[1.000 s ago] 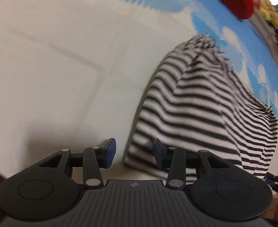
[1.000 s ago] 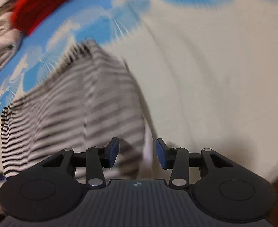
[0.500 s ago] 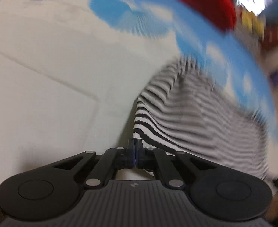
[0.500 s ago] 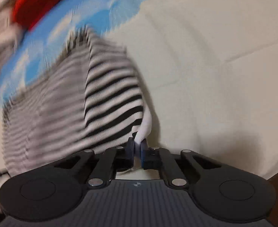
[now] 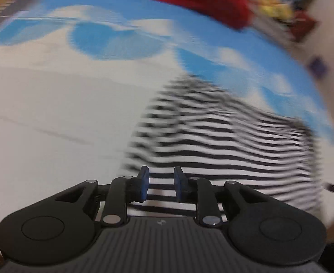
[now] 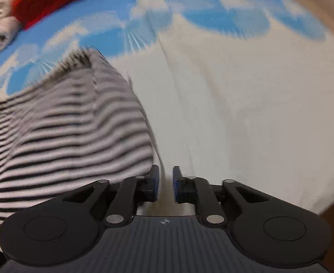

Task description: Fold small clothes

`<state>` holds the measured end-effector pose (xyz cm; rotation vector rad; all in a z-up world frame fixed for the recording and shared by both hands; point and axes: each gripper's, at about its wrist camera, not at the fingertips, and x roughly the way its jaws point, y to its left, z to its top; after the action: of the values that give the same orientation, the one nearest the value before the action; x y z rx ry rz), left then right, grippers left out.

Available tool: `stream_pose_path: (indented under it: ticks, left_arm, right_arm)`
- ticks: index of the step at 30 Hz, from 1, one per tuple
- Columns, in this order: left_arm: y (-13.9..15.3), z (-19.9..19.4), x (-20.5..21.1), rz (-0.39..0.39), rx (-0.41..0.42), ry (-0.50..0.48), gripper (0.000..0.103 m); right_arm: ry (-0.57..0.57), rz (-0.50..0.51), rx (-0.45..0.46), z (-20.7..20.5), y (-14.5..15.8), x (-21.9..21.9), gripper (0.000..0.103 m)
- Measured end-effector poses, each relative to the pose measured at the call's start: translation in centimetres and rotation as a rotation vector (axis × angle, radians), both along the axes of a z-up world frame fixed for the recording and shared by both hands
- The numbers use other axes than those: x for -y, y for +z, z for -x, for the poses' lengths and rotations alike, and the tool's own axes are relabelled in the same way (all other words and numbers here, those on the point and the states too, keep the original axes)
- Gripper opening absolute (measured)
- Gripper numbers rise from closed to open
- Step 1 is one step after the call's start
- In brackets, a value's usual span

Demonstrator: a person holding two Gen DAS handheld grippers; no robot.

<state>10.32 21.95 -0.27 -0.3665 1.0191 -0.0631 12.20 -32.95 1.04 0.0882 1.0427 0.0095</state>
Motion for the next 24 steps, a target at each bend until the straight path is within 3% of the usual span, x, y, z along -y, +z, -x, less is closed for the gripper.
stream_pose_path:
  ticks: [2,4,7,9,11,12,16,19,21,24]
  left_arm:
    - [-0.4,-0.5,1.8,0.052,-0.024,-0.080,0.024]
    - [-1.2,-1.1,4.2,0.025,-0.062,-0.162,0.032]
    - [-4.1,-2.1,6.9,-0.133,-0.184,-0.222,0.047]
    - [-4.7,-2.5,7.2,-0.170,-0.224,-0.202,0.051]
    - [-3.8,-2.6,7.8,-0.198,-0.207,-0.175,0.051]
    - [-3.1,-2.3,8.1,-0.219,-0.186,-0.164,0.051]
    - [-0.4,-2.4,9.1,-0.241,-0.056,-0.140,0.051]
    - [0.0,-3.4,9.0,-0.207,-0.041,-0.079,0.051]
    - [-0.1,-3.9,8.7,-0.194,-0.045,-0.050,0.051]
    - [-1.2,-5.1,8.3,-0.179,-0.087,-0.004,0.051]
  right_arm:
    - [0.073,-0.025,0.052,-0.2,0.6,-1.4,0.018]
    - [0.139,-0.048,0.067,-0.5,0.6,-2.7,0.023]
    - [0.189,-0.062,-0.017,-1.6,-1.0,-4.3,0.033]
    - [0.181,0.058,-0.131,-2.2,-3.0,-4.8,0.036]
    - [0.155,0.160,-0.188,-2.6,-4.3,-5.3,0.036]
    - [0.144,0.165,-0.164,-3.0,-3.8,-5.5,0.036]
    - [0.099,0.117,0.022,-3.3,-0.7,-5.8,0.037]
    - [0.092,0.060,0.122,-4.1,0.7,-6.3,0.040]
    - [0.099,0.050,0.110,-4.7,0.6,-6.5,0.041]
    - [0.097,0.082,0.010,-6.0,-1.3,-7.9,0.041]
